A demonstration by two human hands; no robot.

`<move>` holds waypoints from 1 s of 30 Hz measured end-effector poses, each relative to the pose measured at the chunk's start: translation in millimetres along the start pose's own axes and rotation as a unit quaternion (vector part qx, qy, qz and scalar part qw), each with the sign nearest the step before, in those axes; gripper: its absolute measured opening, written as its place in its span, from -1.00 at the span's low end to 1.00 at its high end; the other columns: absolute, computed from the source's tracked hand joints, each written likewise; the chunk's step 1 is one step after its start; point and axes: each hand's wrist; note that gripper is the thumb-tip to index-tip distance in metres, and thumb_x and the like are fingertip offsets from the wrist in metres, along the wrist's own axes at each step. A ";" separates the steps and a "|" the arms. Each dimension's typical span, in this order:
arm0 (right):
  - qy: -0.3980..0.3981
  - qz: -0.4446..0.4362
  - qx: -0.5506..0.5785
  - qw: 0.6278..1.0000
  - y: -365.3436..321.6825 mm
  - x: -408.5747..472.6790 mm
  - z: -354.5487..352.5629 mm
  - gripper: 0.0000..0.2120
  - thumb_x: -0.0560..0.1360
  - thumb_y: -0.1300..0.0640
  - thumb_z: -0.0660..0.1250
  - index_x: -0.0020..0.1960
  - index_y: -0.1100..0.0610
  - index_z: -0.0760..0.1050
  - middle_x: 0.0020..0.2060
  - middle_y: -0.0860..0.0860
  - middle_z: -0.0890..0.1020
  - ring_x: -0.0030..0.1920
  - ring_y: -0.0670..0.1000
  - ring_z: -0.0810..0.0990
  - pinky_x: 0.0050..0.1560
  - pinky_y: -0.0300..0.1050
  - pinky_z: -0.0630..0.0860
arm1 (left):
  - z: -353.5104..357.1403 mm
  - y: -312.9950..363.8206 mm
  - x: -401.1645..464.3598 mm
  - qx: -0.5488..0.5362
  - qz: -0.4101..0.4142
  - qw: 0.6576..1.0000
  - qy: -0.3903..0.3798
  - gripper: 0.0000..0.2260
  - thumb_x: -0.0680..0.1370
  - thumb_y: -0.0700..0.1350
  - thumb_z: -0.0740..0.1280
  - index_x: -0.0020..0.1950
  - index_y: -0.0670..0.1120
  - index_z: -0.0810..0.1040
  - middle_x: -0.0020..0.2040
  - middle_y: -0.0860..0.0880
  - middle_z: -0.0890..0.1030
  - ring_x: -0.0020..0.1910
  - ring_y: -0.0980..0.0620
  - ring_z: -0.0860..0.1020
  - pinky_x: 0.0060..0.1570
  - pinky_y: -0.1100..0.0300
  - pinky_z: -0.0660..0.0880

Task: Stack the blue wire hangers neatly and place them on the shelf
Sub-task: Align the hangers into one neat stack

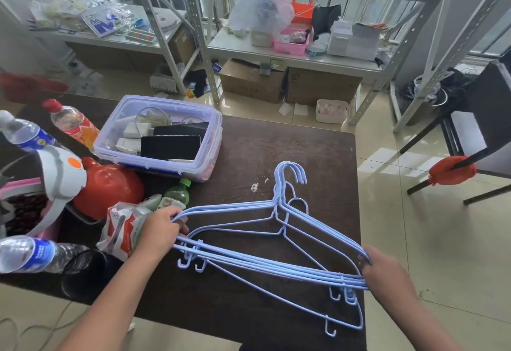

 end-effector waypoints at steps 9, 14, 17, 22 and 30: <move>0.005 0.023 0.034 0.999 -2.1 -6.8 28.2 -0.76 0.49 0.31 0.16 -0.33 0.11 0.31 -0.41 0.06 0.47 -0.39 0.05 0.44 -0.36 -0.02 0.43 | 17.4 -27.3 -4.6 0.083 -0.081 0.993 0.006 -0.88 0.45 -0.17 0.45 -0.14 -0.07 0.50 -0.29 -0.09 0.63 -0.34 -0.01 0.62 -0.37 0.16 0.54; -0.006 0.058 0.085 0.995 -5.6 -8.0 30.7 -0.84 0.51 0.16 0.24 -0.21 0.10 0.30 -0.40 0.10 0.52 -0.41 0.07 0.46 -0.45 -0.08 0.31 | 27.0 -35.0 1.1 0.137 -0.123 0.982 -0.035 -0.90 0.46 -0.12 0.44 -0.14 -0.13 0.58 -0.32 -0.07 0.56 -0.33 -0.08 0.59 -0.28 0.09 0.59; -0.014 0.054 0.059 0.997 -3.5 -2.5 31.4 -0.81 0.52 0.13 0.28 -0.25 0.13 0.37 -0.42 0.07 0.51 -0.39 0.06 0.45 -0.39 -0.07 0.34 | 32.5 -36.8 2.8 0.147 -0.133 0.979 -0.039 -0.90 0.47 -0.12 0.43 -0.15 -0.15 0.62 -0.29 -0.10 0.58 -0.30 -0.10 0.59 -0.34 0.13 0.53; -0.028 0.052 0.032 0.998 -4.3 2.8 28.1 -0.76 0.54 0.11 0.23 -0.29 0.14 0.37 -0.42 0.07 0.51 -0.39 0.03 0.45 -0.44 -0.13 0.30 | 40.8 -43.2 4.9 0.154 -0.128 0.980 0.000 -0.96 0.48 -0.19 0.39 -0.13 -0.15 0.60 -0.32 -0.06 0.53 -0.28 -0.08 0.56 -0.29 0.15 0.53; -0.035 0.040 0.031 0.998 -4.9 -2.8 21.6 -0.77 0.45 0.15 0.33 -0.35 0.16 0.40 -0.46 0.08 0.52 -0.38 0.07 0.48 -0.40 -0.12 0.33 | 43.3 -46.3 3.2 0.146 -0.161 0.976 -0.008 -0.88 0.50 -0.16 0.38 -0.03 -0.19 0.56 -0.08 -0.17 0.62 -0.12 -0.16 0.61 -0.20 0.06 0.59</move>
Point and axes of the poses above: each hand's wrist, its own x-axis towards the middle knuckle, its own z-axis out of the palm, y = z × x
